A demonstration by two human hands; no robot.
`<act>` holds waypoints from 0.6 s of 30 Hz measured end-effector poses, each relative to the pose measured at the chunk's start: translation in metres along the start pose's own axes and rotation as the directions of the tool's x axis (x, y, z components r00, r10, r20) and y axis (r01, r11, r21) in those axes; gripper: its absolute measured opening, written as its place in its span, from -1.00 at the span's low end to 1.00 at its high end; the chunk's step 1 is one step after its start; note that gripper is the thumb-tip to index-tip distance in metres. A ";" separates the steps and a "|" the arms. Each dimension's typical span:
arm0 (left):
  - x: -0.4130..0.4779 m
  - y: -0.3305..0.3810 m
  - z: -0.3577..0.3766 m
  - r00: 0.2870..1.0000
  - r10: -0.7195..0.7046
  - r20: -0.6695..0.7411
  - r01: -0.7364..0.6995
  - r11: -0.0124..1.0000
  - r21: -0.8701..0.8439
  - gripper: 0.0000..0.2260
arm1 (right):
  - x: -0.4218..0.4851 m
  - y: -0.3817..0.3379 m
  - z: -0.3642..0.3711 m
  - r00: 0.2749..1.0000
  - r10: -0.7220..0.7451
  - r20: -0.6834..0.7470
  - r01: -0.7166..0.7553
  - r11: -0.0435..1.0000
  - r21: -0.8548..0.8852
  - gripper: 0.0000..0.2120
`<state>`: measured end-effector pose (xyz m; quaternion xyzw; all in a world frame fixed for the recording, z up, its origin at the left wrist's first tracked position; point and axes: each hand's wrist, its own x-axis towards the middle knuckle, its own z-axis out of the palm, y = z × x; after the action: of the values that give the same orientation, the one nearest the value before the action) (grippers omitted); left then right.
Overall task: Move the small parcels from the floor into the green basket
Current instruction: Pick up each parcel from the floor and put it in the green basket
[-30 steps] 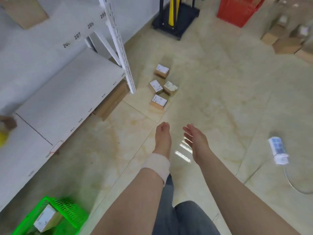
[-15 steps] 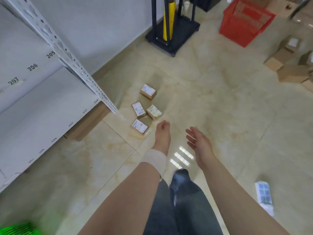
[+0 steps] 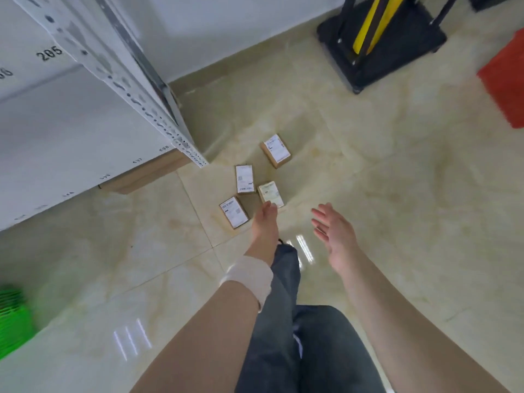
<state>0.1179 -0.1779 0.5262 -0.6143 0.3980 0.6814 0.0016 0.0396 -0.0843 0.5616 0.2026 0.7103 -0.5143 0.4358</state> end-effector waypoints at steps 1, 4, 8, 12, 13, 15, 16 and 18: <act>0.014 0.005 0.004 1.000 -0.018 -0.016 0.018 1.000 -0.007 -0.61 | 0.016 -0.006 0.000 1.000 0.018 0.006 -0.018 0.999 -0.034 -0.62; 0.045 0.015 0.013 0.997 -0.056 -0.056 0.056 0.998 0.002 -0.64 | 0.055 -0.023 0.000 0.998 0.065 0.020 -0.062 0.990 -0.127 -0.60; 0.073 0.032 0.023 0.992 -0.085 -0.088 0.083 0.996 -0.031 -0.74 | 0.095 -0.046 0.003 0.995 0.079 0.069 -0.059 0.967 -0.249 -0.62; 0.108 0.028 0.032 0.986 -0.083 -0.145 0.070 0.993 -0.093 -0.81 | 0.145 -0.053 0.015 0.984 0.094 0.151 -0.031 0.928 -0.371 -0.62; 0.124 0.020 0.035 0.984 -0.077 -0.160 0.060 0.993 -0.106 -0.75 | 0.165 -0.049 0.020 0.980 0.100 0.174 -0.020 0.912 -0.409 -0.62; 0.159 -0.002 0.040 0.978 -0.091 -0.188 0.066 0.988 -0.139 -0.68 | 0.212 -0.032 0.029 0.972 0.115 0.204 0.002 0.866 -0.501 -0.57; 0.179 -0.016 0.042 0.974 -0.101 -0.201 0.071 0.986 -0.152 -0.67 | 0.237 -0.021 0.033 0.969 0.124 0.212 0.010 0.841 -0.542 -0.54; 0.230 -0.051 0.051 0.966 -0.115 -0.230 0.081 0.986 -0.148 -0.68 | 0.296 0.010 0.042 0.963 0.124 0.239 0.045 0.800 -0.598 -0.51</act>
<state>0.0442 -0.2273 0.3016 -0.7091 0.3164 0.6277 -0.0547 -0.0948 -0.1661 0.3072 -0.0015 0.7665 -0.2768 0.5795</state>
